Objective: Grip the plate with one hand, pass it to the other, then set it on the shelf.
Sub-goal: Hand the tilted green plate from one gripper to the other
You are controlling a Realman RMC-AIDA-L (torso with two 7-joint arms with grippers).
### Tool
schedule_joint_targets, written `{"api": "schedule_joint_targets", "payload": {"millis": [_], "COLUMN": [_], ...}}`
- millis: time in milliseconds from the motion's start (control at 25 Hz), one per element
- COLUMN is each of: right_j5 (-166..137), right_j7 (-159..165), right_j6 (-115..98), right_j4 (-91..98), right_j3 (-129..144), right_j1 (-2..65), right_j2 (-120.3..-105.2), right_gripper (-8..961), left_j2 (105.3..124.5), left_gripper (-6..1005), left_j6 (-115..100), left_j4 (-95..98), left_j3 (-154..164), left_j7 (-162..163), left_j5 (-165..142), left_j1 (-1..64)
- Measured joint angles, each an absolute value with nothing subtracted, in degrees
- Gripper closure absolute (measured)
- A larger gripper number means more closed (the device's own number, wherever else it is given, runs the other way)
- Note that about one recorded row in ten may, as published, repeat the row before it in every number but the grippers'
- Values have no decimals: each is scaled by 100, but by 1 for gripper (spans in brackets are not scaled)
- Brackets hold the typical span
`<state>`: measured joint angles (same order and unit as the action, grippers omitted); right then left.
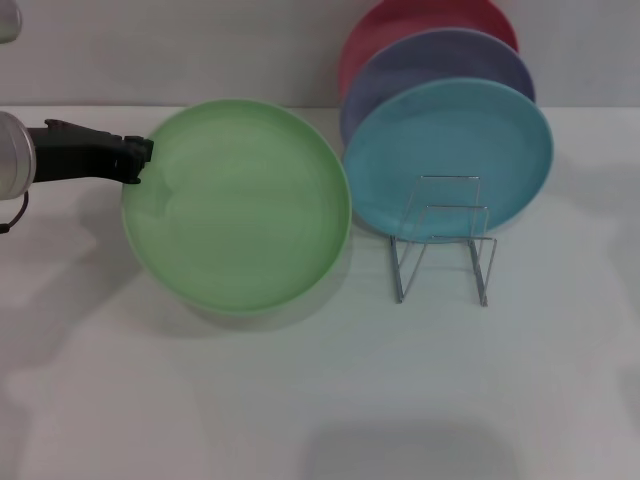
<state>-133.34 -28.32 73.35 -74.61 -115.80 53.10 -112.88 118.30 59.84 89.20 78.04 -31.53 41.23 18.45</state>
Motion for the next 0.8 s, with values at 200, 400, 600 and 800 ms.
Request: {"api": "schedule_joint_targets", "payload": {"millis": [200,400,600,800], "right_j5": [-13389,-13371,-13376,-13391], "right_j7": [-2962,-3243,-3292,-3513], "right_j6": [7336,6818,6445,6080], "right_j4": [-6924,-5842,-5412,-4880], "right_j3": [-11413,-11165,-10921,-10777], "right_j1": [5419,5770,5936,6211], "right_j2": [-11350,-11491,-11540,-11722], "right_gripper": [129,129,129,130], "left_j2": [11829,11837,11838,11839], "left_gripper": [971,971,970,970], "left_j6": [5996,5975,5972,5968], "left_j4": [8933,8941,8943,8951], "left_j3": [7810,7821,7821,7821], "left_j7": [-3158,-3162,-3163,-3164], "left_j5": [4121,4121,4122,4125], "left_j1": [1885,1925,1956,1960]}}
